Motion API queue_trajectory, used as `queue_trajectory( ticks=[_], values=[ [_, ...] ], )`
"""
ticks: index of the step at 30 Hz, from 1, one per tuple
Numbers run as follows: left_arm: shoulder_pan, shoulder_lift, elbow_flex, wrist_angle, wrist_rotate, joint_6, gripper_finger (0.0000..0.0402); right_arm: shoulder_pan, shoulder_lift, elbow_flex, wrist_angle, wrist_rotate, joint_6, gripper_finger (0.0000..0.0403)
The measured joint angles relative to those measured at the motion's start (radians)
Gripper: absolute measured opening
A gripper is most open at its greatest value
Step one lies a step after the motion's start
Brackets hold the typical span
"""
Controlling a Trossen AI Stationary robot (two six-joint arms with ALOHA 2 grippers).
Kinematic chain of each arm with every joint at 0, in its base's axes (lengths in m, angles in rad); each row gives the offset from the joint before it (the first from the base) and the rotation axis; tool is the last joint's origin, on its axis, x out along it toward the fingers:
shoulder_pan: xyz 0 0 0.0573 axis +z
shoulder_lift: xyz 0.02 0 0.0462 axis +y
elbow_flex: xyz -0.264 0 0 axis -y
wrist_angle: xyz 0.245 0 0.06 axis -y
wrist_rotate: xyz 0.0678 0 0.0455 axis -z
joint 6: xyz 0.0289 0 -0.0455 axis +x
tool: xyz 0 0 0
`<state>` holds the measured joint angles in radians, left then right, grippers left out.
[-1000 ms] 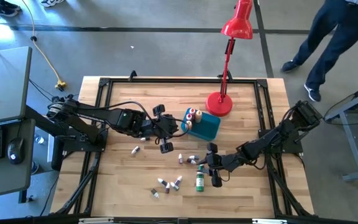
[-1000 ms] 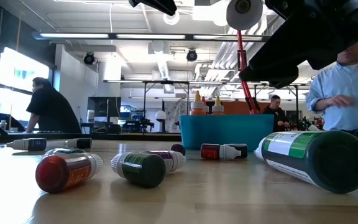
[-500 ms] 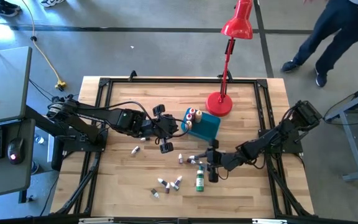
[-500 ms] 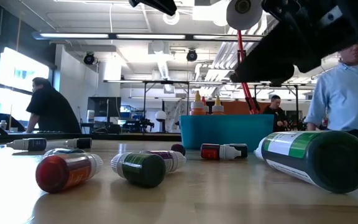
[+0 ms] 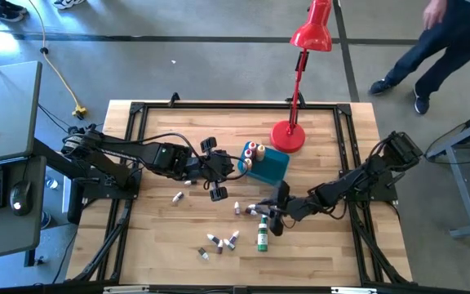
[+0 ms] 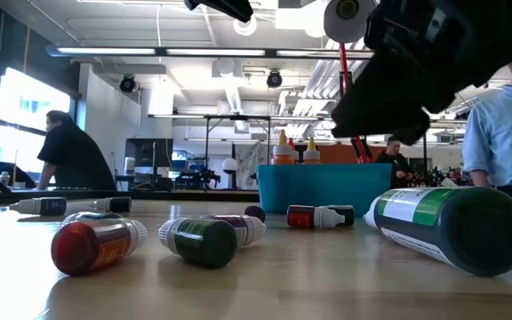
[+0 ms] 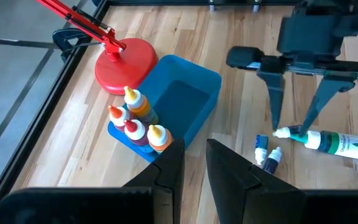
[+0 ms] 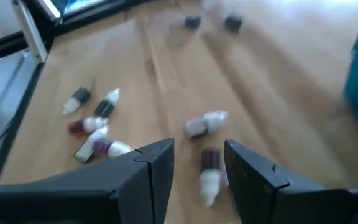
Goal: Pick & Place food coloring
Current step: Put the big green food coloring bottle into the blue container
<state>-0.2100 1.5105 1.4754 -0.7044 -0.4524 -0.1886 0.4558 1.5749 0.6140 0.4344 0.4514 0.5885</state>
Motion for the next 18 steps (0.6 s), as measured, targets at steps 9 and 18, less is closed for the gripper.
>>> queue_trajectory(
  ticks=[9, 18],
  values=[
    [0.0, 0.0, 0.0, 0.0, 0.0, 0.0, 0.0062, -0.002, 0.0, 0.007, -0.128, -0.172, 0.218, 0.0133],
    [0.0, 0.0, 0.0, 0.0, 0.0, 0.0, 0.0062, -0.002, 0.0, 0.233, -0.587, -0.294, 0.308, 0.0133]
  ],
)
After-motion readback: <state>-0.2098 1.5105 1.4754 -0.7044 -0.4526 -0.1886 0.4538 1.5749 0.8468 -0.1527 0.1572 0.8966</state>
